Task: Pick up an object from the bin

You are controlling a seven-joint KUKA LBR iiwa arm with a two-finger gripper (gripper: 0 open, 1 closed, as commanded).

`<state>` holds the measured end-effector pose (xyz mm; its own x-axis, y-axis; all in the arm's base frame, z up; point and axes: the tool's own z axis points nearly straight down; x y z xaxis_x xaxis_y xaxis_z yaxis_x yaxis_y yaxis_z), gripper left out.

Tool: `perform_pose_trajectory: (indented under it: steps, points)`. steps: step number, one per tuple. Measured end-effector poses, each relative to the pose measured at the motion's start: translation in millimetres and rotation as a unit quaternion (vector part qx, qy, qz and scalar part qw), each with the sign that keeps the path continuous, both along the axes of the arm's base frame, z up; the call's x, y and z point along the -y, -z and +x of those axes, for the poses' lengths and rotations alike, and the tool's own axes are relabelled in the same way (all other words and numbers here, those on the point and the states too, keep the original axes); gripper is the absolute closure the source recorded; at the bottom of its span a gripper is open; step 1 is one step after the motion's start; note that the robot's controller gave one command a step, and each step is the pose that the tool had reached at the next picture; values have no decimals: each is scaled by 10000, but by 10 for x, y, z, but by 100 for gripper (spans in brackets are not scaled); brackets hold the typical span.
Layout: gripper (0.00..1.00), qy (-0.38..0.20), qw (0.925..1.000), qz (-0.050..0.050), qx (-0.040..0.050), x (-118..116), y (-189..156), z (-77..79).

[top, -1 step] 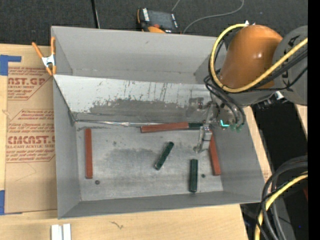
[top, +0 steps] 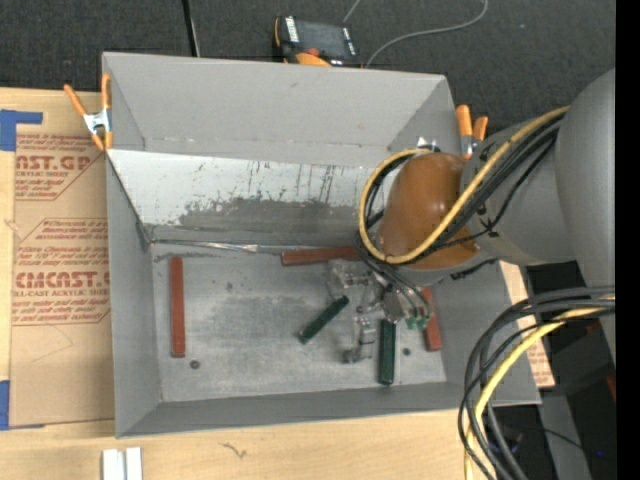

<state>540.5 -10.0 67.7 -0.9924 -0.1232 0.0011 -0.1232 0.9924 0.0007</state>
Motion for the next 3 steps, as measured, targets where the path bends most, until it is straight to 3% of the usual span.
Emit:
perform_pose_trajectory:
  steps: [1,2,3]
  points:
    - [0,-487,9988,6,13,-411,-20,9]
    - [100,-477,9989,2,9,-399,-25,10]
    - [100,-668,9977,-1,63,-466,-1762,18]
